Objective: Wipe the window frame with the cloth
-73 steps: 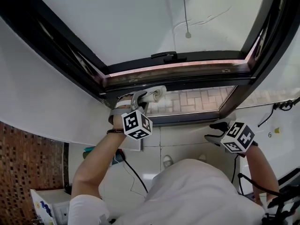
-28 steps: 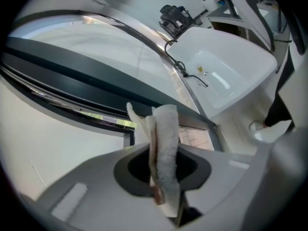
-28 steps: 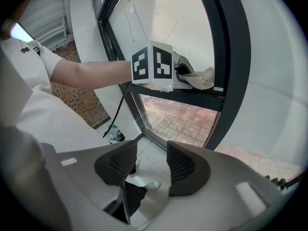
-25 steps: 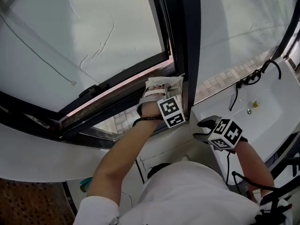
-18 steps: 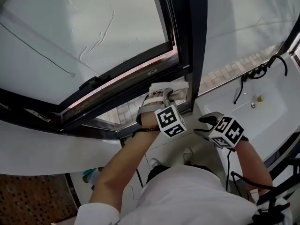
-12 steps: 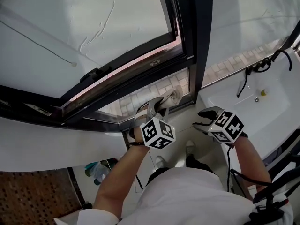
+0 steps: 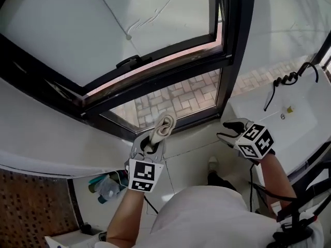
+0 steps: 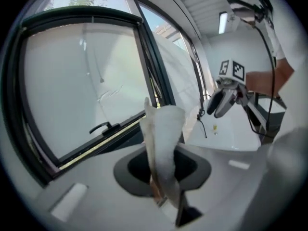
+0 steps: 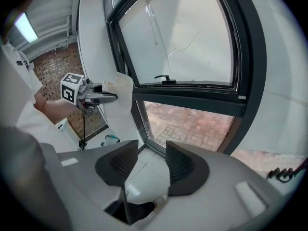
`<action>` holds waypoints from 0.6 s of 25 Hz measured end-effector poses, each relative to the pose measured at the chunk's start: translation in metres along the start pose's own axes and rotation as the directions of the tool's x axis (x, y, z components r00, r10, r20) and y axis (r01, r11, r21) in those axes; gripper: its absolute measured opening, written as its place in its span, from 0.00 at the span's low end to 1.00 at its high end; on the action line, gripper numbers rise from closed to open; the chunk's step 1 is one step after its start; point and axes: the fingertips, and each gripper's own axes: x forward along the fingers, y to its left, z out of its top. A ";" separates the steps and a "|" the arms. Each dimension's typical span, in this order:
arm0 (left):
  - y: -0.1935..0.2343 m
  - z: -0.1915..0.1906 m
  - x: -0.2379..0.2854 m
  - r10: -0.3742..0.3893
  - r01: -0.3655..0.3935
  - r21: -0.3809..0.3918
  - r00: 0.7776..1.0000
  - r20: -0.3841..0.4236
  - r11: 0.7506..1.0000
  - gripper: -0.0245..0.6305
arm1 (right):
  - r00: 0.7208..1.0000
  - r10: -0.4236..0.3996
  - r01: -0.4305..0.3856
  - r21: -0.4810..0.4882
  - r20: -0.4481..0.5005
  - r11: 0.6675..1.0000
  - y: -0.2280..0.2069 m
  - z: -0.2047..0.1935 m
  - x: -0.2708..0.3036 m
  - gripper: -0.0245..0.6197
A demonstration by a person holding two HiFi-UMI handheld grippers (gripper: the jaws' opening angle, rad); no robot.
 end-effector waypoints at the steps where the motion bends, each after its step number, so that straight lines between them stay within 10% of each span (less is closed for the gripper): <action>1: 0.005 -0.006 -0.022 0.006 -0.006 -0.016 1.000 0.021 1.000 0.17 | 1.000 -0.009 0.009 0.000 0.010 1.000 0.017 0.001 0.000 0.32; 15: -0.001 -0.056 -0.212 0.013 0.036 -0.208 0.973 0.229 0.977 0.17 | 0.993 -0.105 0.107 -0.028 0.055 0.994 0.189 -0.019 -0.041 0.31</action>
